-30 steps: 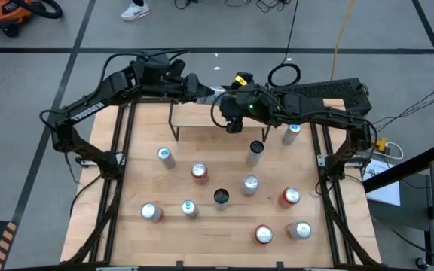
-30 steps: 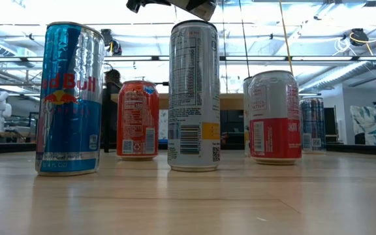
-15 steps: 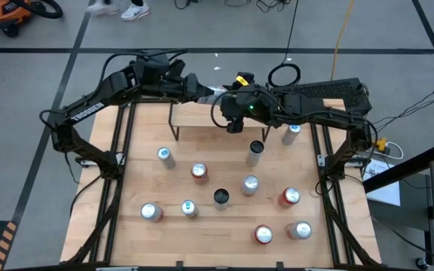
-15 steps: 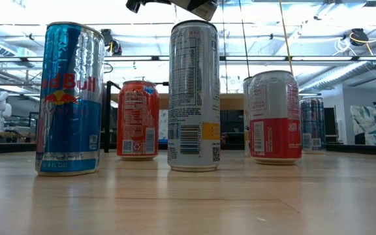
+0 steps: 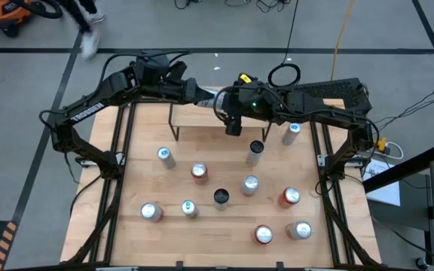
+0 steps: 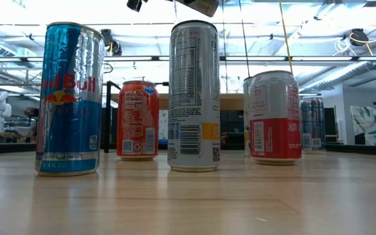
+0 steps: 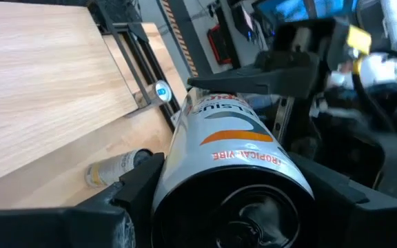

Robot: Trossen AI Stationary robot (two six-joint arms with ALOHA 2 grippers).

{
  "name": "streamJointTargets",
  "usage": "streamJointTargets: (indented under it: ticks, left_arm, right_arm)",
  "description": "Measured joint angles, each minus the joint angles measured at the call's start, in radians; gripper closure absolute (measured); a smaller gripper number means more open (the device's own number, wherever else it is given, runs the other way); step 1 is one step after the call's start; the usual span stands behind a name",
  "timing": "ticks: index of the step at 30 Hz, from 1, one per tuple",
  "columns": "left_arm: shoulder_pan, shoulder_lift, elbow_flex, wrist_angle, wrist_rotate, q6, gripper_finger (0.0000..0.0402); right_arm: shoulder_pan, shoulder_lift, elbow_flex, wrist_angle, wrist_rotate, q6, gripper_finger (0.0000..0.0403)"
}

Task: Place canned beverage on shelf
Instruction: Put the top left white-yellow soda can on the shelf

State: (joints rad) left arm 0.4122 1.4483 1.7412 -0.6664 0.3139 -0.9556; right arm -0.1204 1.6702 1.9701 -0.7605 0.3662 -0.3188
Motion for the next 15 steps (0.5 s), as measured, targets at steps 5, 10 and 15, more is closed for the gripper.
streamJointTargets:
  ticks: [5,10,15]
  left_arm:
    - [0.0,0.0,0.0,-0.003,0.035,0.086,0.0151]
    - [0.0,0.0,-0.001,-0.004,0.093,0.259,0.0151]
    - [0.0,0.0,-0.001,0.004,0.155,0.455,0.015]
  right_arm:
    - [-0.009,-0.016,0.001,-0.013,-0.117,0.132,0.0068]
    - [-0.034,-0.039,0.001,-0.053,-0.291,0.308,0.0067]
    - [-0.063,-0.052,0.001,-0.06,-0.445,0.429,0.0067]
